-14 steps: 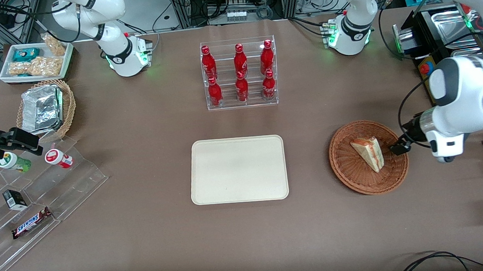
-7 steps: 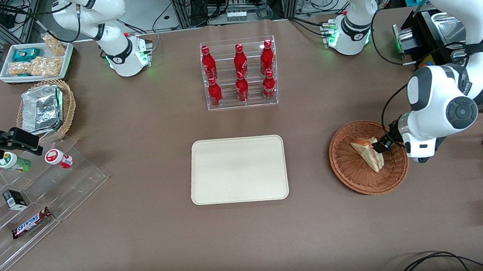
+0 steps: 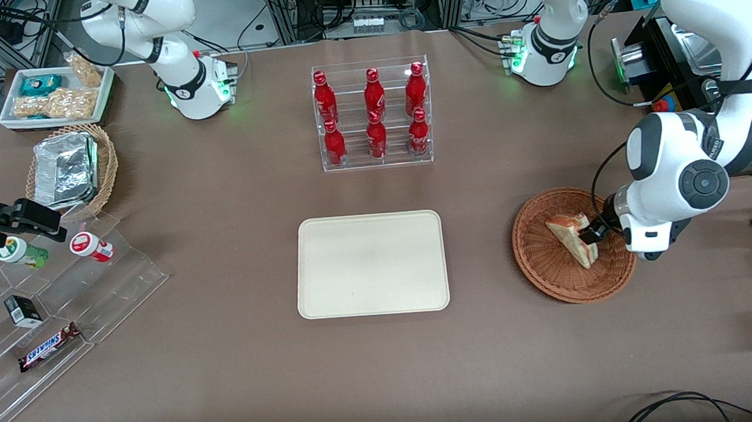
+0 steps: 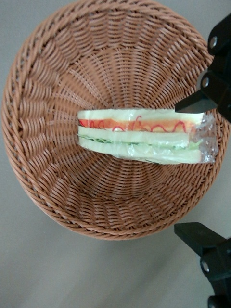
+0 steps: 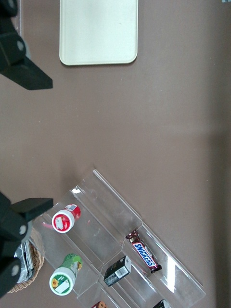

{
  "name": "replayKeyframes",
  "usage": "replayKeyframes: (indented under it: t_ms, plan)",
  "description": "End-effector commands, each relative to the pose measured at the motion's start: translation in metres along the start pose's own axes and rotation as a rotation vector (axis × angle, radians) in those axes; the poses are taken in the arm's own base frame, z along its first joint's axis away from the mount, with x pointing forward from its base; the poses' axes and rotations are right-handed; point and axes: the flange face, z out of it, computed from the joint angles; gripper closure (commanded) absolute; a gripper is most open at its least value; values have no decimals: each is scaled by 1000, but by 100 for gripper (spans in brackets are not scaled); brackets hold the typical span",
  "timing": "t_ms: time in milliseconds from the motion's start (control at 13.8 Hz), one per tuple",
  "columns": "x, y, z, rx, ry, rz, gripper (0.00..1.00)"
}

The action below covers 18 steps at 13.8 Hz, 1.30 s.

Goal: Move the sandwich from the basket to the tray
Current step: 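Lower the open left gripper around the sandwich and close it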

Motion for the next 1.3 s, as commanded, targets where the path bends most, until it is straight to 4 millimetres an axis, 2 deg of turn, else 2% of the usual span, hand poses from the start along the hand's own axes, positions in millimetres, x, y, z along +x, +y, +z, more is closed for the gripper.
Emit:
replayKeyframes:
  t_ms: [0, 289, 434, 507, 579, 651, 724, 796, 1013, 1086, 1230]
  plan:
    - [5, 14, 13, -19, 20, -5, 0]
    - [3, 28, 41, -32, 16, 16, 0]
    - [2, 27, 59, -18, -4, 19, 0]
    - [0, 25, 62, -12, -10, 21, 8]
    - [0, 24, 63, -1, -17, 21, 39]
    - [-1, 19, 67, 23, -37, 18, 58]
    - [-2, 16, 67, 50, -58, 18, 74]
    - [-3, 14, 64, 66, -69, 17, 83]
    - [-6, 7, 44, 95, -59, 34, 94]
    - [-7, 4, 31, 115, -54, 40, 95]
    - [-8, 7, -9, 152, -75, 67, 95]
